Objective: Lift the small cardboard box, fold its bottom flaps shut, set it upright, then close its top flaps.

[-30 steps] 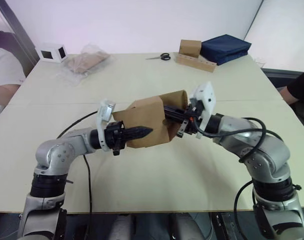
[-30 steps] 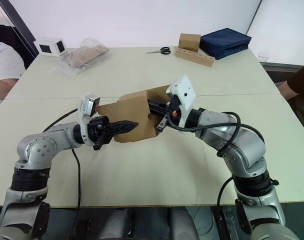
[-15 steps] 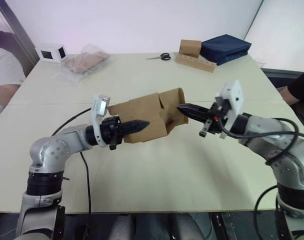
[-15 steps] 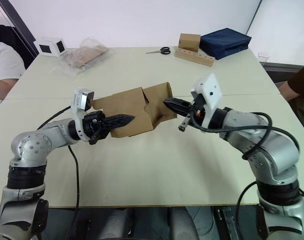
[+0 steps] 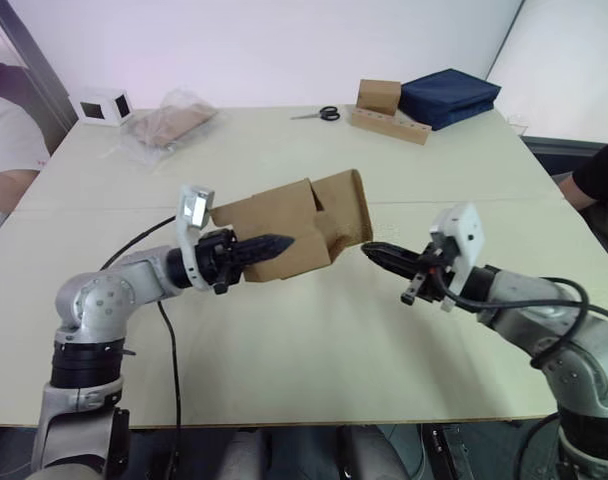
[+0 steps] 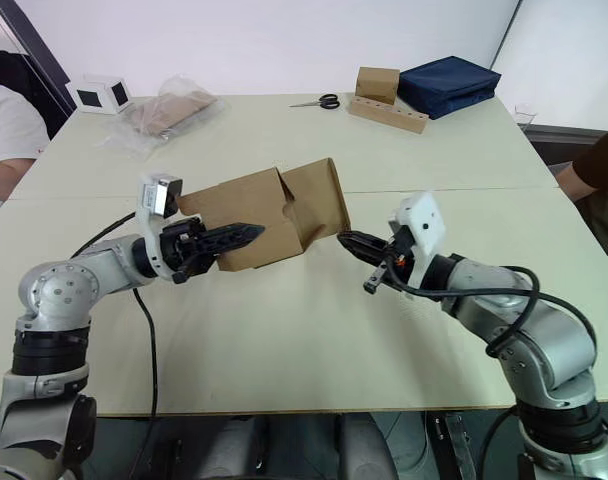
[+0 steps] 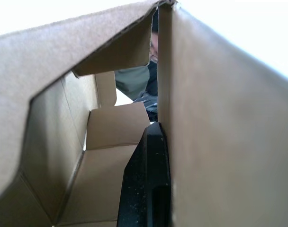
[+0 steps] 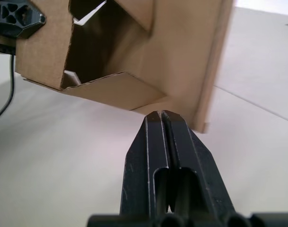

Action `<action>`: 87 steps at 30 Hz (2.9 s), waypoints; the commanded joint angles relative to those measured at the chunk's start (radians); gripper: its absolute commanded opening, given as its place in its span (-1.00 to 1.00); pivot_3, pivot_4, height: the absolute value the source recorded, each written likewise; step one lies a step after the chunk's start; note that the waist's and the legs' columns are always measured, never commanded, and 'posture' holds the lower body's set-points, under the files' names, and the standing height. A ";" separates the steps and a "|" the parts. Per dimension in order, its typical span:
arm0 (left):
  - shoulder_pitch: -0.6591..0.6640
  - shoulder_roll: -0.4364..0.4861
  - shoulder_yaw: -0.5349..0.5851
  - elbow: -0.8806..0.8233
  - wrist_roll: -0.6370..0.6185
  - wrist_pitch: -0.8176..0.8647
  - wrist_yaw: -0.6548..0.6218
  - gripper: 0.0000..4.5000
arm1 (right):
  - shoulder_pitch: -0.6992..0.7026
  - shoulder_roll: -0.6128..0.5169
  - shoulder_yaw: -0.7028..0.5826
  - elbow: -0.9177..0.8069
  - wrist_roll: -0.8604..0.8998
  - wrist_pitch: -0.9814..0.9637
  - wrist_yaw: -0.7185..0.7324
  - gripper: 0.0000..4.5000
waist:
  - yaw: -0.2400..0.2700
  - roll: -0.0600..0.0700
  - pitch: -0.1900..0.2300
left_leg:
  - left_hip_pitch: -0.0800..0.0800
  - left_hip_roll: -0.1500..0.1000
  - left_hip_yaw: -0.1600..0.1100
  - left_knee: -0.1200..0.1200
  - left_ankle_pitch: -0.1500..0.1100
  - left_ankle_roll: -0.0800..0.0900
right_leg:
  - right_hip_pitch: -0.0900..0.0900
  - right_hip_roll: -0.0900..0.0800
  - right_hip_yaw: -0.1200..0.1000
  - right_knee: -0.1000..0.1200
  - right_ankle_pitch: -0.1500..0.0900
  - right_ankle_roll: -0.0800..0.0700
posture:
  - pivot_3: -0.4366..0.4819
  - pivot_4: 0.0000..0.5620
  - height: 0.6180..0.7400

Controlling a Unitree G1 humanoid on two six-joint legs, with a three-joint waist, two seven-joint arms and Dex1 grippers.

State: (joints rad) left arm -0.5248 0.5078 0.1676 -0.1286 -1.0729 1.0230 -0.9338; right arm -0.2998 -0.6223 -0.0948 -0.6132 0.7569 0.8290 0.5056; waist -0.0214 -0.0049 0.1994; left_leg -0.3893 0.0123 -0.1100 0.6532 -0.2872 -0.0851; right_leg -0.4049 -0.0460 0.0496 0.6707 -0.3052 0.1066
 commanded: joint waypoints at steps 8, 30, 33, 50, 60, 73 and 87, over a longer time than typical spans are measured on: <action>-0.025 -0.031 -0.028 -0.035 -0.026 0.001 0.008 -0.98 | -0.117 0.107 0.156 -0.024 -0.033 -0.017 -0.029 -1.00 | 0.001 0.000 0.000 | 0.000 0.000 0.000 0.000 0.000 0.000 | 0.000 -0.001 0.000 0.000 0.000 0.000 | -0.05 -0.47 1.00; -0.025 0.052 0.007 -0.051 -0.093 0.058 -0.006 -0.98 | -0.105 -0.135 -0.269 0.017 0.372 0.132 0.074 -1.00 | 0.002 0.000 0.000 | 0.000 0.000 0.000 0.000 0.000 0.000 | 0.000 0.000 0.000 0.000 0.000 0.000 | -0.05 -0.47 1.00; -0.035 0.062 0.011 -0.049 -0.125 0.082 -0.010 -0.98 | -0.083 -0.175 -0.319 0.097 0.412 0.143 0.106 -1.00 | 0.002 0.000 0.000 | 0.000 0.000 0.000 0.000 0.000 0.000 | 0.000 0.000 0.000 0.000 0.000 0.000 | -0.05 -0.47 1.00; -0.075 0.091 -0.001 -0.066 -0.222 0.146 -0.038 -1.00 | -0.016 -0.148 -0.313 0.291 0.567 0.182 0.183 0.19 | 0.001 0.000 0.000 | 0.000 0.000 0.000 0.000 0.000 0.000 | 0.000 0.000 0.000 0.000 0.000 0.000 | -0.05 -0.47 1.00; -0.068 0.084 -0.007 -0.074 -0.218 0.137 -0.038 -1.00 | -0.037 -0.104 -0.260 0.243 0.615 0.182 0.151 0.19 | 0.001 0.000 0.000 | 0.000 0.000 0.000 0.000 0.000 0.000 | 0.000 0.000 0.000 0.000 0.000 0.000 | -0.05 -0.47 1.00; -0.048 0.076 -0.040 -0.027 -0.121 0.089 -0.055 -1.00 | -0.070 -0.094 -0.231 0.106 0.824 0.148 -0.037 0.19 | 0.002 0.000 0.000 | 0.000 0.000 0.000 0.000 0.000 0.000 | 0.000 0.000 0.000 0.000 0.000 0.000 | -0.05 -0.47 1.00; -0.061 0.062 -0.027 -0.043 -0.134 0.101 -0.055 -1.00 | -0.043 -0.116 -0.239 0.121 0.822 0.093 -0.079 0.19 | 0.001 0.000 0.000 | 0.000 0.000 0.000 0.000 0.000 0.000 | 0.000 0.000 0.000 0.000 0.000 0.000 | -0.05 -0.47 1.00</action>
State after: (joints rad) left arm -0.5674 0.5629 0.1284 -0.1394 -1.1888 1.1280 -0.9808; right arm -0.3193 -0.7187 -0.2751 -0.4994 1.5367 0.9594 0.4404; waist -0.0200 -0.0050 0.1995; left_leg -0.3894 0.0123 -0.1099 0.6533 -0.2873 -0.0849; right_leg -0.4046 -0.0459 0.0495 0.6703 -0.3052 0.1066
